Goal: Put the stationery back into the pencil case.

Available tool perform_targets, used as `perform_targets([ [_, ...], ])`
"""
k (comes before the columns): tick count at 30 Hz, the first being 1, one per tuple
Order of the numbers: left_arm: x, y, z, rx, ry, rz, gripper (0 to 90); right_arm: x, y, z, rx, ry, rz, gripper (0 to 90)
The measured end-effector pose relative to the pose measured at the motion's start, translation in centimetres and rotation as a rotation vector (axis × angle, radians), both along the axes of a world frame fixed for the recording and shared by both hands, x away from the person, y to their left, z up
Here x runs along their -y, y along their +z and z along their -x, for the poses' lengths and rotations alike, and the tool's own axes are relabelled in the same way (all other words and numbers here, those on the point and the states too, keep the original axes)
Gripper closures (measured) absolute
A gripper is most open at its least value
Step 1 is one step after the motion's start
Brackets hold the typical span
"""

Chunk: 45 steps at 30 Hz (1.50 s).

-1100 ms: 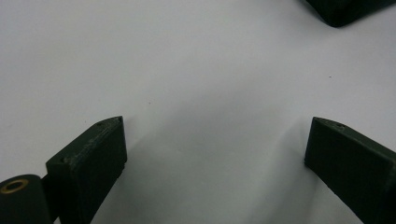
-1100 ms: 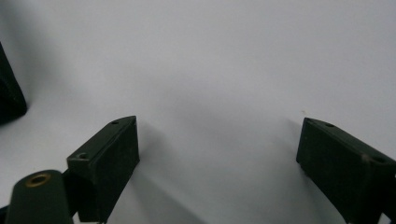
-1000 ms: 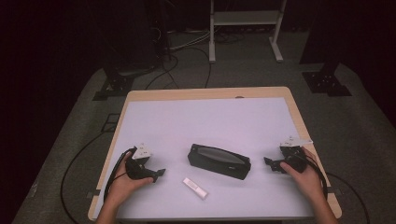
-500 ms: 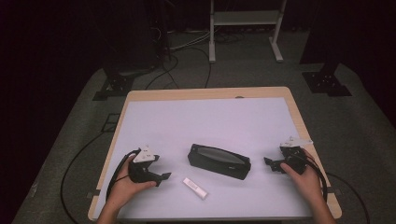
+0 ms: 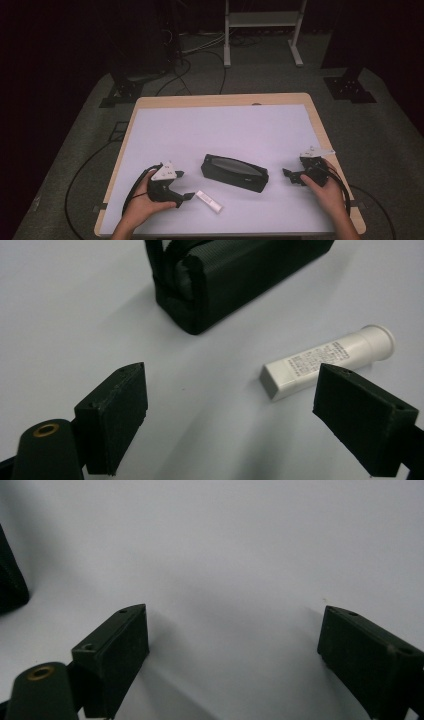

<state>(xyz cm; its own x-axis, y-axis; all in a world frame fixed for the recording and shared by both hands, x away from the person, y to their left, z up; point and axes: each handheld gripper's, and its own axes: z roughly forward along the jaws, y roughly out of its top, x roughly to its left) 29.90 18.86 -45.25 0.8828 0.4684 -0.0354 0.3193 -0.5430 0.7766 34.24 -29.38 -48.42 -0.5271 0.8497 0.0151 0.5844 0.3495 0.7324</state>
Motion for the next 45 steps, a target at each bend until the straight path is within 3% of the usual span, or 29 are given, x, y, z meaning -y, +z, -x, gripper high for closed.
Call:
perform_targets([
  [12,1.9,0.0,0.6,-0.021,-0.07,0.03,13.9,0.0,0.0,0.0,0.0,0.0,-0.001,11.8],
  [23,3.7,-0.4,0.9,-0.036,-0.134,0.027,14.3,0.0,0.0,0.0,0.0,0.0,-0.001,11.8],
  [39,5.2,-1.1,1.0,-0.043,-0.197,-0.009,20.6,0.0,0.0,0.0,0.0,0.0,-0.002,11.8],
  [45,5.5,-1.4,1.1,-0.038,-0.214,-0.043,23.6,0.0,0.0,0.0,0.0,0.0,-0.002,11.8],
])
